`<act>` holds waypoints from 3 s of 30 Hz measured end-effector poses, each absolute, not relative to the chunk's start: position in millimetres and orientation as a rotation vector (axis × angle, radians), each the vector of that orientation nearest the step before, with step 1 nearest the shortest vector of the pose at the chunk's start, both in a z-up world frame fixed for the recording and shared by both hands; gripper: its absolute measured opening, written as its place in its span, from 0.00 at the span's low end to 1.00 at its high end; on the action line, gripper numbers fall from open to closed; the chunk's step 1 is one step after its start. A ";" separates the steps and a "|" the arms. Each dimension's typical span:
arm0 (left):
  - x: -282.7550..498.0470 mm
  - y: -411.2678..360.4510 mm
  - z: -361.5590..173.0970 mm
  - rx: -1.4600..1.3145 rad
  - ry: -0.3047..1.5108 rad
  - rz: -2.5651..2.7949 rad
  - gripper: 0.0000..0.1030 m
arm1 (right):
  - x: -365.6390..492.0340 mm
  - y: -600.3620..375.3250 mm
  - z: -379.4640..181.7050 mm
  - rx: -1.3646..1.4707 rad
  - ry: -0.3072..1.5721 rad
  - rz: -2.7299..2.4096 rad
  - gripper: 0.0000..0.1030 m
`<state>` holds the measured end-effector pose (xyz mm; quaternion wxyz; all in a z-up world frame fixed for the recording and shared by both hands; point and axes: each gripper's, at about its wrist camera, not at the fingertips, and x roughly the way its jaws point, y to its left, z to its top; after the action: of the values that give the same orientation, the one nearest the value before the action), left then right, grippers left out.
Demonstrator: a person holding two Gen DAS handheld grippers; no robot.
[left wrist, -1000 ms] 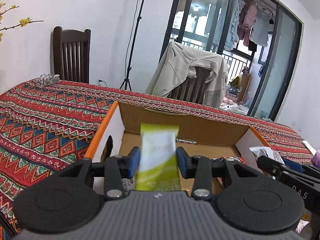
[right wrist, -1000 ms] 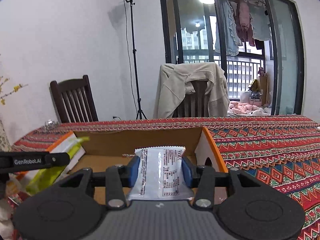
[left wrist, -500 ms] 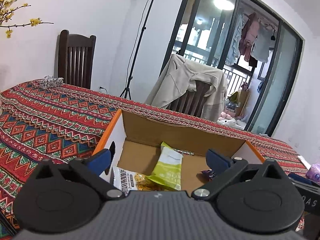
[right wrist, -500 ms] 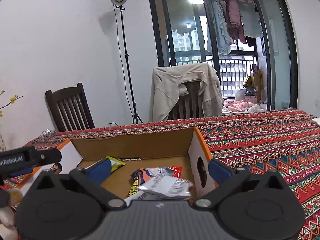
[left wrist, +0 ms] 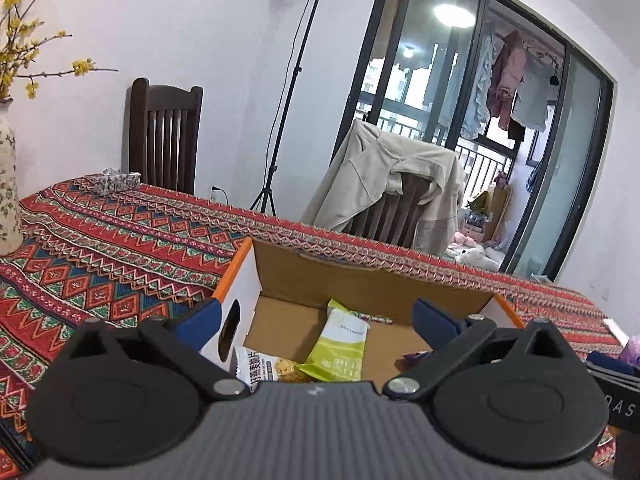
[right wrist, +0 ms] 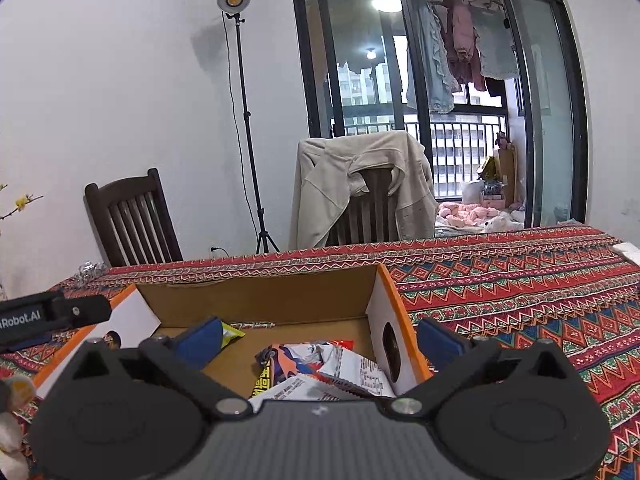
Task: Organize snacks
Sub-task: 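Move both grippers back toward the remaining snack pile, then lower the left gripper onto a white biscuit packet and close it, then lift the biscuit packet with the left gripper while the right gripper grasps a white packet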
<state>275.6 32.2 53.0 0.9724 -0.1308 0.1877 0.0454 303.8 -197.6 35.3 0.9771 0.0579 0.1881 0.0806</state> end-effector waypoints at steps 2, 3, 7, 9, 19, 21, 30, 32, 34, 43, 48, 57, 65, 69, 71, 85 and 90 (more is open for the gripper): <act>271.2 32.5 58.5 -0.268 0.374 0.092 1.00 | 301.4 -198.9 39.9 0.123 0.381 0.163 1.00; 268.1 32.3 60.3 -0.269 0.372 0.096 1.00 | 299.3 -199.7 42.3 0.125 0.380 0.166 1.00; 253.9 31.5 62.3 -0.273 0.380 0.094 1.00 | 287.4 -201.6 49.7 0.136 0.382 0.187 1.00; 246.5 31.0 62.5 -0.270 0.385 0.097 1.00 | 279.9 -200.8 51.0 0.126 0.381 0.185 1.00; 196.7 34.5 67.9 -0.254 0.385 0.109 1.00 | 233.0 -207.8 51.5 0.104 0.398 0.198 1.00; 186.2 35.2 68.3 -0.256 0.386 0.108 1.00 | 222.0 -209.0 50.4 0.095 0.402 0.198 1.00; 148.5 28.2 56.4 -0.231 0.445 0.076 1.00 | 174.1 -221.6 41.0 0.064 0.415 0.198 1.00; 141.4 24.8 50.6 -0.224 0.468 0.064 1.00 | 165.7 -224.9 37.6 0.056 0.422 0.197 1.00; 134.6 20.3 44.1 -0.221 0.493 0.049 1.00 | 158.1 -227.9 33.1 0.050 0.432 0.196 1.00; 120.3 -0.4 19.0 -0.195 0.594 0.032 1.00 | 133.3 -243.1 7.2 0.048 0.483 0.187 1.00; 123.2 -11.0 10.0 -0.175 0.637 0.053 1.00 | 127.5 -250.8 -0.8 0.054 0.490 0.172 1.00; 127.2 -10.9 0.5 -0.206 0.683 0.117 0.94 | 139.0 -261.5 -13.4 0.069 0.493 0.165 1.00; 123.1 -0.9 -3.1 -0.261 0.702 0.095 0.53 | 151.1 -269.1 -25.9 0.138 0.515 0.219 1.00; 120.7 8.5 -5.6 -0.288 0.709 0.101 0.46 | 152.9 -273.0 -31.0 0.167 0.538 0.239 1.00; 118.1 10.2 -5.1 -0.279 0.700 0.115 0.45 | 151.1 -271.7 -31.2 0.160 0.528 0.253 1.00; 107.6 15.3 4.2 -0.163 0.647 0.153 0.44 | 152.1 -278.7 -32.6 0.217 0.528 0.317 1.00; 104.7 19.6 5.3 -0.147 0.637 0.154 0.44 | 153.5 -279.0 -33.4 0.228 0.536 0.334 1.00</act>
<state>104.7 19.6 5.3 0.9442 -0.0721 0.3123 0.0758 153.5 -279.0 -33.4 0.9441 0.1119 0.2632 0.1640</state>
